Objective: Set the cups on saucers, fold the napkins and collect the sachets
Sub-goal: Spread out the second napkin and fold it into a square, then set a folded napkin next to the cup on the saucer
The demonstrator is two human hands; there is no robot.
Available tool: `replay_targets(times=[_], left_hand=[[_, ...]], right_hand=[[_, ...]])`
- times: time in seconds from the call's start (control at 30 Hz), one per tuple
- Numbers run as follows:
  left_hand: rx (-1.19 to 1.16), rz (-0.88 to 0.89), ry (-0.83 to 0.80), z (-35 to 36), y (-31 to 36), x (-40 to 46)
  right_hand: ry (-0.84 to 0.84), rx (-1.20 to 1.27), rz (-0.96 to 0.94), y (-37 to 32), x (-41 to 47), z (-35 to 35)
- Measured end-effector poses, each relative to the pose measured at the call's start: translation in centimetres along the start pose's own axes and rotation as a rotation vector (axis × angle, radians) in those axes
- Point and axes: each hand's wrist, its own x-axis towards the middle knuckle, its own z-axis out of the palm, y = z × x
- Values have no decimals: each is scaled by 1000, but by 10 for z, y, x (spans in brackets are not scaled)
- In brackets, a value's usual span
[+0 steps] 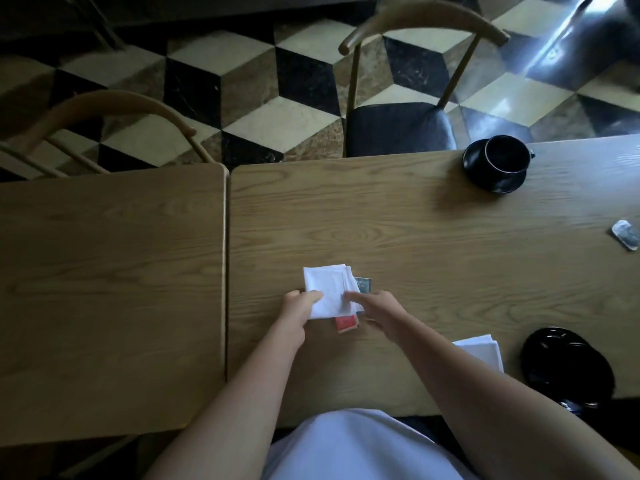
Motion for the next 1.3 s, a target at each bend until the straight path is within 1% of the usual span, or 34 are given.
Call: replay_targets(times=[0.13,0.2,0.3,0.43,0.53,0.63,0.8,0.9,1.1,1.23,1.3], left_hand=[[-183,3,-201,12,15,-25],[-200,21,-265,22,23,-36],[-170,64,-334,46,36,-51],[-108,154,-472,87,52,-68],[-94,162,-554,121,59,-82],[-90,139,-609,159,62,-95],[-21,121,-628,236,62,-102],[4,87,-566,299,66,-106],[-74,-23,-545,431,81,-85],[-143,-152,-548,501,101,-62],[-210,-179,-520,529,112,-45]], right_hand=[[-163,245,10,-3,-23,-17],[-180,372,-21,-7,-38,-30],[-124,491,-122,-12,-56,-54],[-24,508,-250,-18,-74,-96],[26,560,-310,-21,-82,-136],[61,625,-328,-20,-78,-176],[125,710,-311,-12,-49,-244],[181,728,-291,-9,-26,-293],[304,695,-270,-32,41,-400],[381,662,-289,-57,88,-458],[395,629,-321,-71,109,-478]])
